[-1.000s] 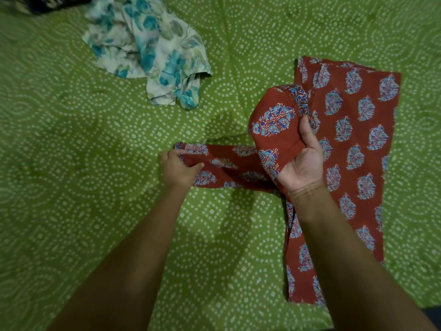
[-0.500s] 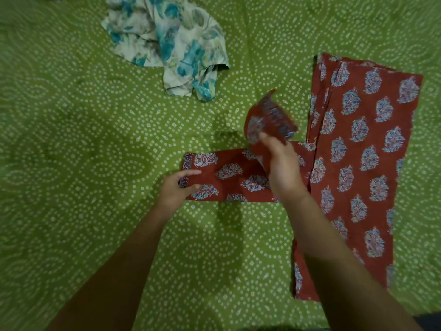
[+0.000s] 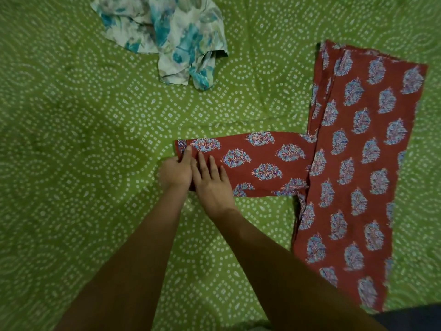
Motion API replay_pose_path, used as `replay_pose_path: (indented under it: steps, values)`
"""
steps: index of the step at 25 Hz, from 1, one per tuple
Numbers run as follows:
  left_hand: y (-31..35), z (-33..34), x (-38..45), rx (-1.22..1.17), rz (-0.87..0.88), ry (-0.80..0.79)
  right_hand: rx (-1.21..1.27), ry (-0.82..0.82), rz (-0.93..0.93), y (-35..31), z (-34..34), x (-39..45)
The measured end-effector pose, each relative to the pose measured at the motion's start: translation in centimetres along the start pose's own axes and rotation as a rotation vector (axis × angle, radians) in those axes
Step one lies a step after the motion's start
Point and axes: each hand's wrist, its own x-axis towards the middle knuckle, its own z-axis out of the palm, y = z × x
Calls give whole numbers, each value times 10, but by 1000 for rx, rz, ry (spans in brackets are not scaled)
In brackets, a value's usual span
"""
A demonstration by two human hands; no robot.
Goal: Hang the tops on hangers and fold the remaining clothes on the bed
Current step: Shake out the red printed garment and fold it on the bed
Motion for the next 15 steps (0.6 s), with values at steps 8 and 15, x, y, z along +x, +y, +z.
replay_pose_path:
  steps: [8, 15]
  values:
    - [-1, 13, -10, 233, 153, 180, -127, 182, 256, 136, -2, -51]
    - [-12, 12, -10, 149, 274, 275, -61, 184, 202, 124, 19, -85]
